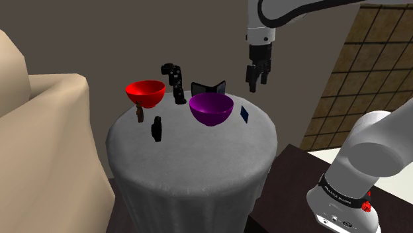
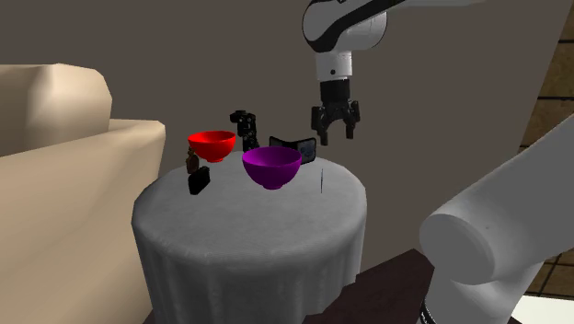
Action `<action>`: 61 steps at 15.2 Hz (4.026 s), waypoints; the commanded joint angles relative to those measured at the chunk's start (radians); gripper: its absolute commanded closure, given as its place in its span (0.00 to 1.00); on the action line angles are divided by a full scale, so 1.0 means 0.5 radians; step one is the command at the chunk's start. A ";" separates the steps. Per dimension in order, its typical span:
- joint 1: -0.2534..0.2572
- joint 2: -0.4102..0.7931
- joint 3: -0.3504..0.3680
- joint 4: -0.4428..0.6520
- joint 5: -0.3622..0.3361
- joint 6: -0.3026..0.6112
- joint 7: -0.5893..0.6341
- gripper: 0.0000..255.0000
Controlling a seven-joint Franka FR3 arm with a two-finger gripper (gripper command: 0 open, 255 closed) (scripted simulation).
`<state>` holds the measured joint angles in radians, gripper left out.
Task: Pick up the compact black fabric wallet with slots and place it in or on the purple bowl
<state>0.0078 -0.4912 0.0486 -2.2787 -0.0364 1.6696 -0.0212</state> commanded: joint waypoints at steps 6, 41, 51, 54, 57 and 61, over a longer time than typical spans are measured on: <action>0.017 0.533 0.019 0.394 0.007 0.185 -0.028 0.00; 0.065 1.592 0.061 1.349 -0.019 0.372 -0.077 1.00; 0.067 1.573 0.062 1.483 -0.016 0.219 -0.082 1.00; 0.068 1.569 0.062 1.559 -0.015 0.139 -0.084 1.00; 0.069 1.570 0.063 1.642 -0.014 0.058 -0.086 1.00; 0.071 1.580 0.064 1.763 -0.015 -0.054 -0.088 1.00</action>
<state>0.0434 0.3005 0.0804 -1.4124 -0.0439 1.6594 -0.0644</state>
